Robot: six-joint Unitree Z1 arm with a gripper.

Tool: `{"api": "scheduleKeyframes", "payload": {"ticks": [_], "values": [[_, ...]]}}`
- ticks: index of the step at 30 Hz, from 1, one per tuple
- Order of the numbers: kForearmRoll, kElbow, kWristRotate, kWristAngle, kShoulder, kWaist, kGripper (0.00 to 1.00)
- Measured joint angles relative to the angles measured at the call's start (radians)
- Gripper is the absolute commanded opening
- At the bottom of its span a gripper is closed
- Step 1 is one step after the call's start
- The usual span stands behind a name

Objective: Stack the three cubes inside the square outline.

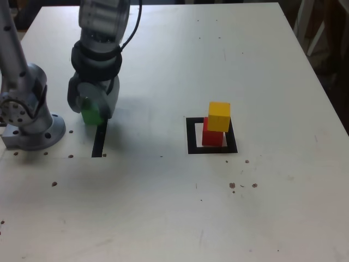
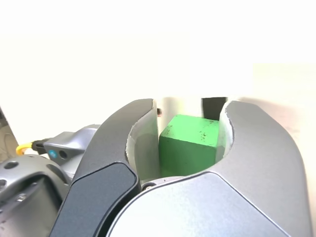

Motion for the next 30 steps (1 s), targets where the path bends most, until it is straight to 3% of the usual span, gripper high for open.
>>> {"api": "scheduleKeyframes", "payload": {"ticks": [5,17,30], "values": [[0.078,-0.111,-0.003,-0.014,0.007,-0.012,0.33],[0.384,-0.504,-0.027,-0.021,0.093,-0.097,0.33],[0.534,-0.926,-0.023,-0.015,0.243,-0.131,0.33]]}}
